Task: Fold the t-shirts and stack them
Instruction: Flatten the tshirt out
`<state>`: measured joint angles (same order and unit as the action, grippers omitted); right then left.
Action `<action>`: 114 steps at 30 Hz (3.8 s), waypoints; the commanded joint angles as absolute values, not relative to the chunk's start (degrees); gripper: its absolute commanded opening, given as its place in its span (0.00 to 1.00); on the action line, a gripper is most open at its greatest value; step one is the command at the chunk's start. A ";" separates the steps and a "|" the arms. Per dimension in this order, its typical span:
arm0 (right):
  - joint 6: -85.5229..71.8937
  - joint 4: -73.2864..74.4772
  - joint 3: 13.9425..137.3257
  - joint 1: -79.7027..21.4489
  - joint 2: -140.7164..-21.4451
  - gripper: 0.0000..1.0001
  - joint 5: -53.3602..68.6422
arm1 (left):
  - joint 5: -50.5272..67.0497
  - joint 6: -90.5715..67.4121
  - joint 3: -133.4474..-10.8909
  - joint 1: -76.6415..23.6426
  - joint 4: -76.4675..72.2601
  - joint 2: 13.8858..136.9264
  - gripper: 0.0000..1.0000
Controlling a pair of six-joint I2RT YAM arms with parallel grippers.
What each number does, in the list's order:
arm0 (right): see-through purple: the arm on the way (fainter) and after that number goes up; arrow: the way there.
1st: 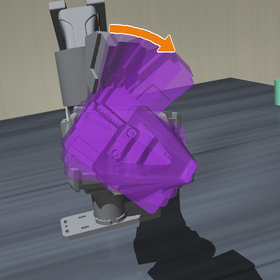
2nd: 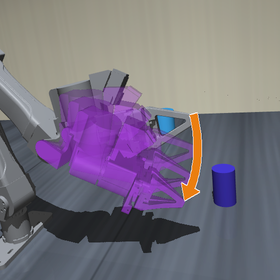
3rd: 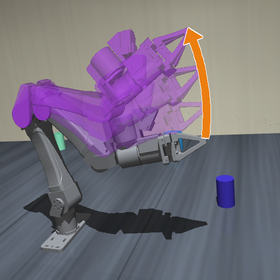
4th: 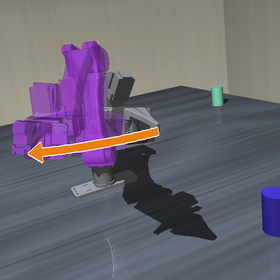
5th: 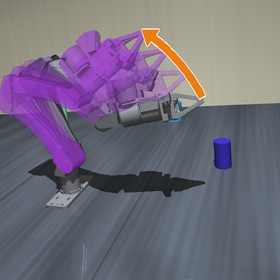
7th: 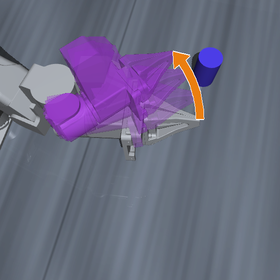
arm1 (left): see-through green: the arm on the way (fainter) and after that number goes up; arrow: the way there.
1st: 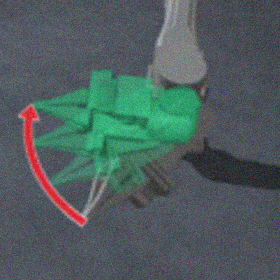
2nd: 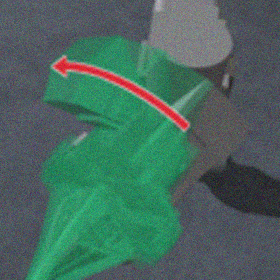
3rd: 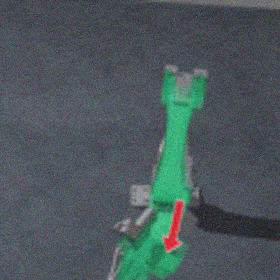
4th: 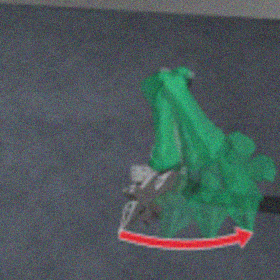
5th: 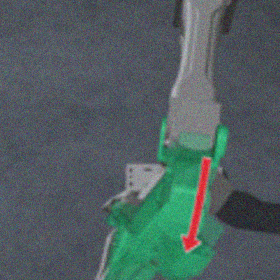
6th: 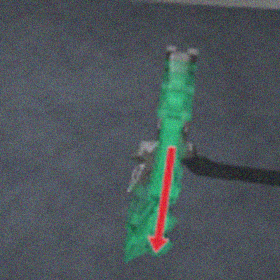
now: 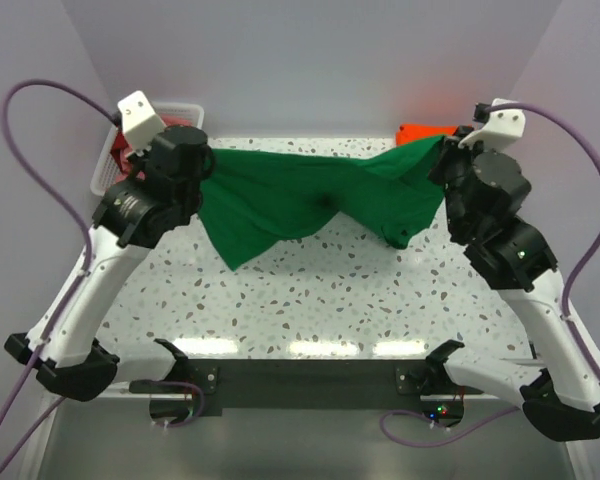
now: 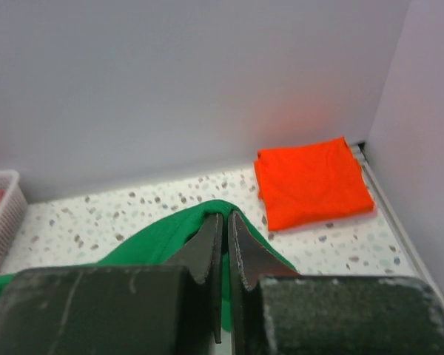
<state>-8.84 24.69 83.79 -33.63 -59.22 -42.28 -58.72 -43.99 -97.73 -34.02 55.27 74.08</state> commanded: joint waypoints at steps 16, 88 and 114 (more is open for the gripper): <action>-2.11 34.45 124.26 -33.31 -60.82 0.00 -15.92 | -41.78 -14.15 -115.48 -33.58 32.70 55.82 0.00; 1.67 15.29 122.42 -16.00 -135.16 0.00 -22.59 | -25.75 -15.82 -119.17 -7.56 18.19 137.89 0.00; -17.82 22.68 91.27 -18.53 -103.48 0.98 -21.80 | -15.71 -27.15 -97.77 -14.05 24.87 108.59 1.00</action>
<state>-10.00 21.50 101.43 -16.78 -114.02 -23.88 -13.26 -23.07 -104.66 -10.39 22.13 117.71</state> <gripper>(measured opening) 0.985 0.997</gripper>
